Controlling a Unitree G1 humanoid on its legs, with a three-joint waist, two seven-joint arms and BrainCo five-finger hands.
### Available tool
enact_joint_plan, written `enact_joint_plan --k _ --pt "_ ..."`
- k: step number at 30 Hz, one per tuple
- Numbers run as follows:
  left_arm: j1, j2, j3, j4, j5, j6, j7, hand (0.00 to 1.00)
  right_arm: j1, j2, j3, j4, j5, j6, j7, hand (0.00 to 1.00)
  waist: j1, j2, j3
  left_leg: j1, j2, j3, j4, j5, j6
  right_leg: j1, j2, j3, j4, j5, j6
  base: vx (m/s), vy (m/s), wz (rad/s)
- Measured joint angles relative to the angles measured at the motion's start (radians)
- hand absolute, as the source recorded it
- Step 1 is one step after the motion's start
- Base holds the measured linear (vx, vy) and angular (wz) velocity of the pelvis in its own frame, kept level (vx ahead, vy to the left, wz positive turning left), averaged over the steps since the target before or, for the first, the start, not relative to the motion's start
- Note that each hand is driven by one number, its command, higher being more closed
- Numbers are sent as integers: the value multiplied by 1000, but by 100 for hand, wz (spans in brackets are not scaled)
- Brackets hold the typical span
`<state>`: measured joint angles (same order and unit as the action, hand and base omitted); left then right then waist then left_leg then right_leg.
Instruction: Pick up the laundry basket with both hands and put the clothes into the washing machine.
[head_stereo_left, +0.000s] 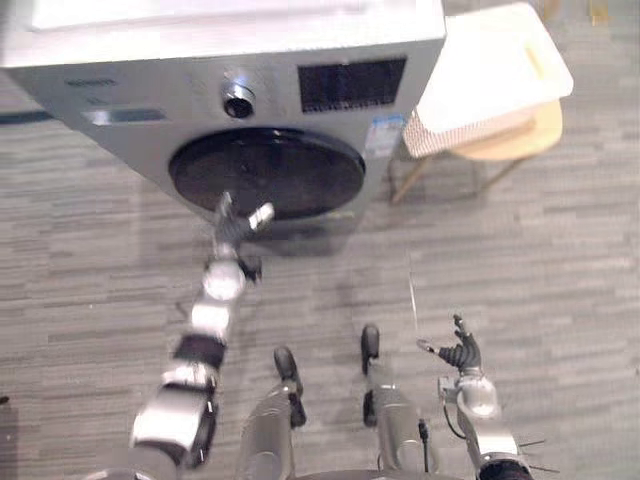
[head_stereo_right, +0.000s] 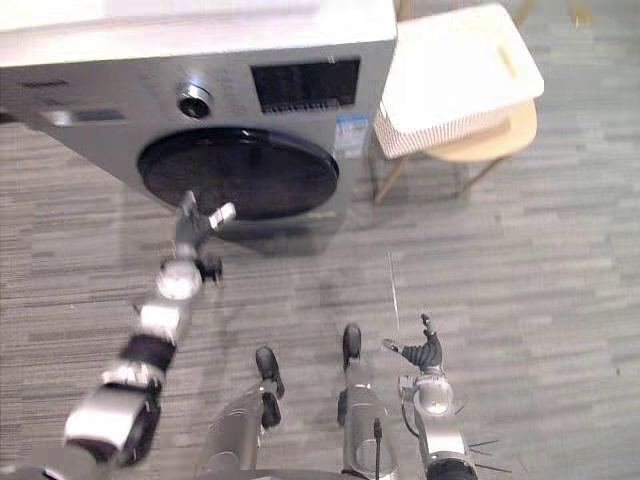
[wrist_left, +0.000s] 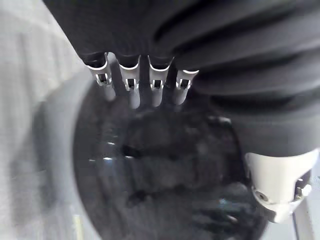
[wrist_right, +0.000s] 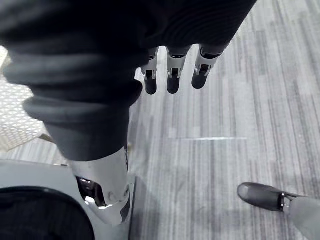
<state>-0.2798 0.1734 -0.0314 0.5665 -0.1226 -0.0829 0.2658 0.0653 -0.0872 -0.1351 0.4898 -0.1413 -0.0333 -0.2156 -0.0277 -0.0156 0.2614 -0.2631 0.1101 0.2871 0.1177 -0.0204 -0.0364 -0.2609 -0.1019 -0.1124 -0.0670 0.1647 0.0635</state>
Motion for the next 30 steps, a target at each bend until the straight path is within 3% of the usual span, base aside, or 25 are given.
enact_joint_plan --k 2,6,9,10,12,13,14,16,19,20,21,22,23,24,25,26,27,28,29,30 --pt "150 -26 6 16 0 5 -17 0 -1 -11 -24 72 -19 2 1 0 16 20 -49 22 -9 -34 -39 11 -14 24 -3 -32 2 -17 2 78 -8 57" --pt "353 -53 86 105 9 12 -71 0 2 -32 -25 198 -28 20 9 0 48 59 -76 119 -26 -137 -76 22 -20 166 -15 -143 21 -82 15 65 10 75" --pt "415 -52 122 166 22 20 -92 0 -13 -41 -34 244 -27 19 22 0 49 63 -93 118 -41 -188 -75 17 -19 215 -39 -252 47 -123 30 37 51 99" --pt "418 -52 123 179 23 22 -93 0 -13 -41 -43 249 -26 19 23 0 47 63 -93 116 -38 -174 -74 15 -16 228 -44 -279 47 -128 32 34 49 138" --pt "418 -53 127 218 35 30 -102 0 -19 -48 -63 279 -23 20 22 0 45 59 -100 101 -6 -36 -71 11 -8 254 -69 -366 54 -144 50 59 75 140" --pt "411 -55 134 242 48 32 -112 0 -20 -67 -64 302 -9 21 22 0 44 60 -101 82 29 106 -50 33 21 257 -93 -431 77 -156 64 84 119 123" --pt "409 -58 146 251 53 34 -113 0 -24 -74 -64 313 -5 22 22 0 43 63 -104 80 42 150 -37 68 25 256 -99 -452 87 -162 71 120 166 116" --pt "411 -62 215 282 56 40 -111 0 -56 -70 -65 328 15 40 21 0 67 41 -101 63 18 165 -25 58 39 249 -128 -468 100 -164 74 102 142 44" --pt "420 -56 254 320 56 51 -111 0 -79 -43 -67 327 16 40 21 0 73 19 -99 50 -14 124 37 4 55 297 -163 -516 100 -176 99 100 122 46" --pt "426 -63 272 329 56 54 -112 0 -80 -30 -68 327 15 40 22 0 99 10 -98 43 -24 121 99 -57 58 312 -185 -523 124 -203 117 90 181 28" --pt "448 -74 278 329 56 55 -112 0 -81 -18 -67 330 15 41 24 0 104 -6 -93 24 -26 120 174 -132 63 307 -232 -525 216 -254 134 103 224 25" --pt "459 -75 277 328 56 57 -112 0 -81 -13 -64 330 15 41 24 0 103 -3 -99 25 -34 117 194 -154 62 306 -258 -529 266 -279 125 126 218 38" --pt "470 -78 276 328 55 59 -112 0 -79 -9 -55 328 13 42 25 0 98 -11 -99 30 -45 94 205 -175 69 281 -300 -513 387 -304 73 172 178 61" --pt "476 -85 269 327 55 59 -111 0 -67 -7 -43 329 13 44 27 0 95 -13 -101 35 -62 67 212 -188 83 197 -347 -427 586 -268 -22 217 187 68" --pt "476 -83 265 324 55 59 -112 0 -61 -4 -35 329 13 45 28 0 94 -9 -103 46 -66 47 213 -192 90 147 -354 -354 689 -225 -73 293 193 87" --pt "475 -74 262 308 53 60 -110 0 -57 12 -18 333 13 45 33 0 88 -8 -96 62 -70 -20 214 -198 102 58 -334 -225 843 -242 -43 335 97 111" --pt "470 -70 260 291 46 60 -109 0 -60 30 -8 337 13 44 45 0 74 -17 -92 70 -73 -80 211 -207 113 7 -264 -170 904 -340 -5 347 44 120" --pt "467 -69 261 281 42 60 -108 0 -61 37 -7 338 13 44 45 0 69 -25 -91 79 -77 -109 206 -209 116 -12 -229 -154 910 -373 -10 354 -17 134" --pt "451 -71 260 275 34 59 -107 0 -60 43 -5 337 13 44 45 0 68 -34 -84 113 -92 -163 192 -215 117 -49 -160 -124 888 -423 -22 370 -18 146" --pt "437 -80 258 263 24 59 -107 0 -51 39 -7 320 13 44 44 0 64 -32 -83 139 -105 -220 188 -222 116 -88 -104 -99 846 -441 -12 377 -30 156"
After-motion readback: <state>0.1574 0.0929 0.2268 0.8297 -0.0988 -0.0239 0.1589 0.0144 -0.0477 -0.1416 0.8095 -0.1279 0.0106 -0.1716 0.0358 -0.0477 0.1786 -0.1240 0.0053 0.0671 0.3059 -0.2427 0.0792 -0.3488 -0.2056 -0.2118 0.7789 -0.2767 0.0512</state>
